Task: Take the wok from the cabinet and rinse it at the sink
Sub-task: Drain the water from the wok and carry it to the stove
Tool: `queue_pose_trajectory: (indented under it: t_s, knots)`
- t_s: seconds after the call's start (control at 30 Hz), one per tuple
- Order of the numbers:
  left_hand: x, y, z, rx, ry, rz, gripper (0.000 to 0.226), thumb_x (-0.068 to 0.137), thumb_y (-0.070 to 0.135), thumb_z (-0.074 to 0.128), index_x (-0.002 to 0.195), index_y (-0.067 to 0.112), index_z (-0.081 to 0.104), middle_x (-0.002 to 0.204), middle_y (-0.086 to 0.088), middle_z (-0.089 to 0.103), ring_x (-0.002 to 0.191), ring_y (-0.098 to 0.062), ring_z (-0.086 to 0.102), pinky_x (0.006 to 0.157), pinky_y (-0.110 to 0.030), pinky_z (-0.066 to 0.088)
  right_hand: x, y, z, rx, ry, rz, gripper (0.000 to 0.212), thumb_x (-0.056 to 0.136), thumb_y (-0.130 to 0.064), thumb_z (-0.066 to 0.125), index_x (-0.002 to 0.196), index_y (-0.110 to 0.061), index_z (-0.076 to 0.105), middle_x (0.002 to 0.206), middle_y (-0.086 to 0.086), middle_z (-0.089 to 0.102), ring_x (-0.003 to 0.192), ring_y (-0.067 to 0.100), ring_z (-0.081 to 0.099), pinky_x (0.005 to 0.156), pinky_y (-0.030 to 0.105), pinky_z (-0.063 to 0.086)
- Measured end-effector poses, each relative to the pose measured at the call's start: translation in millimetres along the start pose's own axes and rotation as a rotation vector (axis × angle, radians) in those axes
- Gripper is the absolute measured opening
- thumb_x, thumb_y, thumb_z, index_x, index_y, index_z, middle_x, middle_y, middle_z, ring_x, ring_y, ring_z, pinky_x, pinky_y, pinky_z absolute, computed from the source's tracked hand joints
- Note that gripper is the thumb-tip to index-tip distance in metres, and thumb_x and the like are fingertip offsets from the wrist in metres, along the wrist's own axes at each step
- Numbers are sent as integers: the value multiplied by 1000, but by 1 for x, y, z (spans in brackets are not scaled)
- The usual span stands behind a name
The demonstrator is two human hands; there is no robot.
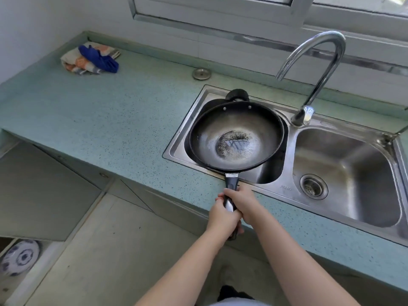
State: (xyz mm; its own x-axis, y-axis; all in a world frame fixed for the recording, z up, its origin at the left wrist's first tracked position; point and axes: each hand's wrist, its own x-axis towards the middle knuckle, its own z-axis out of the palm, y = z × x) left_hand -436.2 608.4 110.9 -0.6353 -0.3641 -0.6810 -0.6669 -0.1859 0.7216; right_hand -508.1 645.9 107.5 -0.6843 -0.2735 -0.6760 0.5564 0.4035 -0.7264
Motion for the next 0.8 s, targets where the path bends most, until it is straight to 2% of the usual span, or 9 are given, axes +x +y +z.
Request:
queue_pose_trajectory:
  t_s: [0.07,0.13,0.27,0.37,0.53,0.67,0.8]
  knots:
    - [0,-1,9,56,39,12,29,82,16,55,109,20,46,70,-1,61,39,-18,57,52,-36,56,5,5,-5,-125,21,-7,12,81,-8,62,71,-7,54,81,15,65,78,29,63,79,42,53]
    - [-2,-1,18,86,84,18,20,83,13,53,102,17,47,71,1,58,35,-15,55,44,-30,50,8,8,-10,-214,22,-28,19,77,-13,66,67,-10,50,74,13,61,73,25,60,76,44,53]
    - [-5,-1,29,122,182,39,15,82,16,54,96,15,50,72,-1,58,32,-12,51,28,-20,36,13,13,-15,-254,-3,-80,23,76,-13,64,61,-12,46,63,8,55,64,23,55,63,34,44]
    - [-4,-3,32,128,222,55,19,80,14,55,100,12,55,79,-7,61,35,-15,53,27,-20,35,15,17,-18,-234,-13,-121,22,75,-8,61,62,-12,44,64,9,51,64,21,51,60,32,39]
    - [-9,-7,43,144,244,76,23,80,12,55,103,9,55,89,-10,60,46,-20,56,29,-21,38,14,26,-27,-200,-58,-166,17,75,-9,60,67,-12,45,69,13,55,67,23,56,62,35,43]
    - [-17,-5,43,166,285,87,22,78,12,54,100,11,56,83,-5,58,57,-29,61,39,-25,44,10,25,-29,-197,-80,-185,17,75,-7,59,65,-11,47,66,11,57,64,23,55,61,33,42]
    - [-26,-8,42,137,321,108,27,75,15,54,102,11,57,88,-12,65,57,-31,61,40,-27,43,0,23,-27,-199,-112,-218,12,75,-6,60,72,-7,48,71,15,56,64,23,54,57,29,42]
